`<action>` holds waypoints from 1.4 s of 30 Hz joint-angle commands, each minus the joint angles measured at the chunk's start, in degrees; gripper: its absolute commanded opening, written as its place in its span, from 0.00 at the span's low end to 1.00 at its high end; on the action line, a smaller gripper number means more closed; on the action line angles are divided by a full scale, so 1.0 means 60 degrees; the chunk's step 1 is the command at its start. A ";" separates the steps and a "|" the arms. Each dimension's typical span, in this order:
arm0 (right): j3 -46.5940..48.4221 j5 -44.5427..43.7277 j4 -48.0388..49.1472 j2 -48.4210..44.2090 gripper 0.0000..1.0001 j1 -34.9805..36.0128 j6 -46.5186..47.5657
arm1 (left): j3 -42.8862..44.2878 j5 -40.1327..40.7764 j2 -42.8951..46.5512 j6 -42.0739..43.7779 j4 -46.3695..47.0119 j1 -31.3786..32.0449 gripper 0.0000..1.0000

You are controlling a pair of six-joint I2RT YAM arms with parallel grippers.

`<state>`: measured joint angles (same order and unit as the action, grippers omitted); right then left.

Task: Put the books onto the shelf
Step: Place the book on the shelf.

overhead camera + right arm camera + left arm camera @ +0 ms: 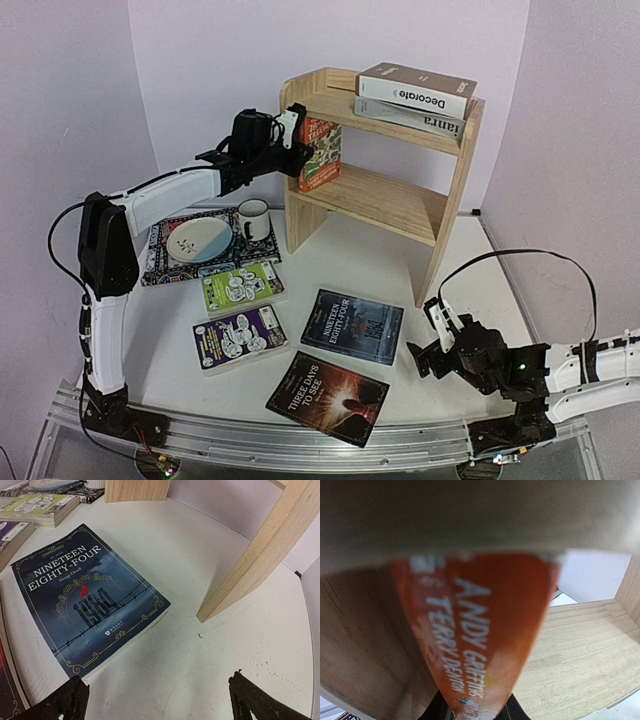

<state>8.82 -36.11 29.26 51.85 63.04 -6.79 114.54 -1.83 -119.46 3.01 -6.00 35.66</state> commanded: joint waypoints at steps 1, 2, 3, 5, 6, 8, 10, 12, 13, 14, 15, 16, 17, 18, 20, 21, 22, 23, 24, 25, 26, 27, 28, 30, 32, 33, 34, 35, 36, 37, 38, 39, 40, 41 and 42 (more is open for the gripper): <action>0.0199 -0.0080 0.0183 0.0096 0.98 -0.0008 0.0089 | 0.0202 0.0046 0.0480 -0.0040 0.0811 -0.0045 0.25; 0.0203 -0.0071 0.0182 0.0114 0.98 -0.0009 0.0091 | 0.0133 0.0094 0.0535 -0.0087 0.0809 -0.0046 0.25; 0.0211 -0.0066 0.0185 0.0131 0.98 -0.0012 0.0091 | 0.0065 0.0115 0.0596 -0.0115 0.0808 -0.0044 0.25; 0.0215 -0.0062 0.0179 0.0143 0.98 -0.0013 0.0091 | -0.0056 0.0140 0.0723 -0.0134 0.0822 -0.0052 0.25; 0.0215 -0.0052 0.0178 0.0139 0.98 -0.0015 0.0091 | -0.0104 0.0153 0.0757 -0.0133 0.0824 -0.0050 0.25; 0.0215 -0.0045 0.0183 0.0119 0.98 -0.0009 0.0091 | -0.0196 0.0209 0.0844 -0.0109 0.0824 -0.0052 0.25; 0.0205 -0.0046 0.0179 0.0118 0.98 -0.0014 0.0091 | -0.0279 0.0216 0.0916 -0.0079 0.0824 -0.0051 0.25; 0.0214 -0.0037 0.0184 0.0132 0.98 -0.0016 0.0091 | -0.0373 0.0533 0.0998 -0.0104 0.0824 -0.0053 0.25; 0.0215 -0.0036 0.0185 0.0139 0.98 -0.0014 0.0091 | -0.0427 0.0605 0.1045 -0.0120 0.0824 -0.0051 0.25; 0.0215 -0.0036 0.0188 0.0149 0.98 -0.0014 0.0090 | -0.0483 0.0644 0.1093 -0.0129 0.0824 -0.0051 0.25; 0.0217 -0.0032 0.0185 0.0156 0.98 -0.0017 0.0088 | -0.0536 0.0669 0.1140 -0.0131 0.0824 -0.0049 0.26; 0.0225 -0.0033 0.0180 0.0161 0.98 -0.0015 0.0093 | -0.0568 0.0686 0.1183 -0.0117 0.0824 -0.0046 0.27; 0.0229 -0.0043 0.0178 0.0162 0.98 -0.0012 0.0093 | -0.0599 0.0715 0.1219 -0.0101 0.0824 -0.0051 0.28; 0.0229 -0.0060 0.0179 0.0159 0.98 -0.0013 0.0091 | -0.0624 0.0749 0.1243 -0.0086 0.0824 -0.0053 0.29; 0.0229 -0.0079 0.0178 0.0160 0.98 -0.0009 0.0091 | -0.0668 0.0837 0.1280 -0.0066 0.0824 -0.0048 0.31; 0.0229 -0.0064 0.0178 0.0164 0.98 -0.0008 0.0090 | -0.0676 0.0853 0.1290 -0.0071 0.0825 -0.0054 0.32; 0.0229 -0.0057 0.0180 0.0171 0.98 -0.0009 0.0091 | -0.0677 0.0843 0.1285 -0.0081 0.0832 -0.0054 0.32; 0.0229 -0.0048 0.0184 0.0174 0.98 -0.0009 0.0091 | -0.0677 0.0823 0.1273 -0.0099 0.0835 -0.0055 0.33; 0.0229 -0.0047 0.0180 0.0177 0.98 -0.0006 0.0091 | -0.0675 0.0794 0.1275 -0.0131 0.0838 -0.0055 0.34; 0.0229 -0.0054 0.0185 0.0179 0.98 -0.0013 0.0091 | -0.0662 0.0753 0.1262 -0.0157 0.0839 -0.0054 0.36; 0.0229 -0.0059 0.0186 0.0188 0.98 -0.0005 0.0091 | -0.0656 0.0723 0.1249 -0.0175 0.0839 -0.0054 0.38; 0.0229 -0.0054 0.0180 0.0185 0.98 -0.0015 0.0091 | -0.0646 0.0704 0.1237 -0.0189 0.0839 -0.0054 0.39; 0.0229 -0.0054 0.0184 0.0190 0.98 -0.0015 0.0091 | -0.0646 0.0701 0.1240 -0.0192 0.0839 -0.0055 0.41; 0.0229 -0.0049 0.0181 0.0179 0.98 -0.0017 0.0091 | -0.0641 0.0721 0.1245 -0.0187 0.0839 -0.0055 0.42; 0.0229 -0.0048 0.0186 0.0182 0.98 -0.0014 0.0091 | -0.0633 0.0728 0.1264 -0.0179 0.0839 -0.0055 0.43; 0.0234 -0.0051 0.0191 0.0187 0.98 -0.0018 0.0091 | -0.0637 0.0729 0.1276 -0.0177 0.0839 -0.0054 0.43; 0.0243 -0.0056 0.0188 0.0199 0.98 -0.0015 0.0091 | -0.0647 0.0731 0.1290 -0.0178 0.0839 -0.0052 0.43; 0.0244 -0.0060 0.0182 0.0212 0.98 -0.0009 0.0091 | -0.0662 0.0735 0.1300 -0.0190 0.0839 -0.0050 0.43; 0.0245 -0.0066 0.0179 0.0231 0.98 -0.0010 0.0091 | -0.0695 0.0729 0.1326 -0.0212 0.0839 -0.0053 0.43; 0.0255 -0.0068 0.0178 0.0235 0.98 -0.0009 0.0091 | -0.0728 0.0714 0.1353 -0.0236 0.0839 -0.0062 0.44; 0.0255 -0.0067 0.0178 0.0236 0.98 -0.0013 0.0091 | -0.0779 0.0698 0.1395 -0.0273 0.0839 -0.0066 0.44; 0.0248 -0.0066 0.0179 0.0228 0.98 -0.0009 0.0091 | -0.0830 0.0688 0.1438 -0.0299 0.0839 -0.0063 0.45; 0.0242 -0.0061 0.0185 0.0201 0.98 -0.0012 0.0091 | -0.0881 0.0685 0.1473 -0.0317 0.0839 -0.0060 0.45; 0.0234 -0.0049 0.0181 0.0181 0.98 -0.0009 0.0091 | -0.0939 0.0685 0.1497 -0.0324 0.0839 -0.0067 0.46; 0.0231 -0.0052 0.0179 0.0167 0.98 -0.0011 0.0091 | -0.0992 0.0680 0.1532 -0.0325 0.0839 -0.0057 0.47</action>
<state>8.82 -35.56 29.43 53.10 63.02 -6.77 109.62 1.78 -115.46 1.90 -3.38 35.67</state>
